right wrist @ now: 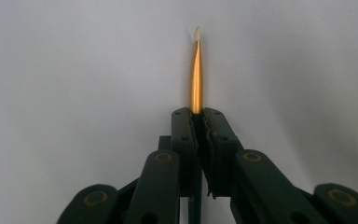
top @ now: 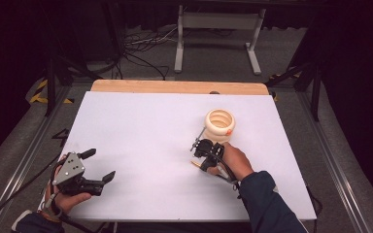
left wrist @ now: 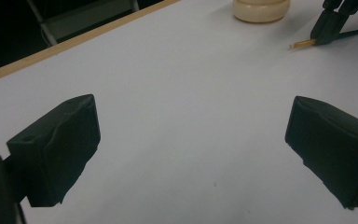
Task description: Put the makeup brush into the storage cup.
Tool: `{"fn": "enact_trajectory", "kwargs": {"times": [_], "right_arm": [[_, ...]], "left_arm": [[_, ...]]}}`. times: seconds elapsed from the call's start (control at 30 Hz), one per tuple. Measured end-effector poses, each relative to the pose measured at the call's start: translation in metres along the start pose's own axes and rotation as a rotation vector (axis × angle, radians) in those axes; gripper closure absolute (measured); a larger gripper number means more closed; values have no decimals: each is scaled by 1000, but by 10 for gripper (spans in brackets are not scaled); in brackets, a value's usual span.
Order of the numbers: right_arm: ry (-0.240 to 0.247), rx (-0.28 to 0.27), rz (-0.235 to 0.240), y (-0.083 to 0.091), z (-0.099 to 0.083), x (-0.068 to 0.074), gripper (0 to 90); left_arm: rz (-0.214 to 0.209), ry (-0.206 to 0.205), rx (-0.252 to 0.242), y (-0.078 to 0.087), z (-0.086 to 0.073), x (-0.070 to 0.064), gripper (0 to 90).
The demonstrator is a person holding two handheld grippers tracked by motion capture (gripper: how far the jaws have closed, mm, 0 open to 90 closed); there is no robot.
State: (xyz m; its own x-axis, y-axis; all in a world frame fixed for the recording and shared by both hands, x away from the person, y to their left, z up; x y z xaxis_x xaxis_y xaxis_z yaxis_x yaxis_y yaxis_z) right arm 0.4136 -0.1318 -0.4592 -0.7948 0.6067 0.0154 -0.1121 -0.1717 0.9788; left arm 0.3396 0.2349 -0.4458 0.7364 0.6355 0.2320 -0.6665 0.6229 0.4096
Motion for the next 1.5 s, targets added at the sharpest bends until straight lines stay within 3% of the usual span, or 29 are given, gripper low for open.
{"fn": "enact_trajectory", "kwargs": {"times": [0.13, 0.67, 0.93, 1.27, 1.5], "right_arm": [[-21, -75, -2, 8, -4, -2, 844], [11, -291, -49, 53, -7, 6, 845], [-2, -409, -62, 76, -5, 5, 844], [-21, -510, -56, 86, -4, 4, 845], [-47, -618, -58, 95, -3, 2, 845]], "left_arm": [[1, 0, 1, 0, 0, 0, 40], [11, 5, -20, 1, 1, 2, 39], [12, 9, -24, 2, 1, 2, 39], [14, 9, -25, 2, 0, 3, 39], [13, 9, -24, 2, 0, 3, 39]]}}
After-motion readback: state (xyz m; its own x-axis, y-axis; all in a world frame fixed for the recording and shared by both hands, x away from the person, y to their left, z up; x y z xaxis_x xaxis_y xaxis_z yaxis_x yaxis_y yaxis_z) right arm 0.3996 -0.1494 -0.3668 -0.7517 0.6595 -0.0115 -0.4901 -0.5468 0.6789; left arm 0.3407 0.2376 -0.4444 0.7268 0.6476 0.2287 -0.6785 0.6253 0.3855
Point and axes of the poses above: each handheld gripper's, and its own axes: y roughly backward along the jaws, z roughly out of its top, x roughly to its left, the point moved 4 cm from there along -y, roughly forward along the jaws, and after that the axes turned 8 degrees about -y, right-handed, at the moved point
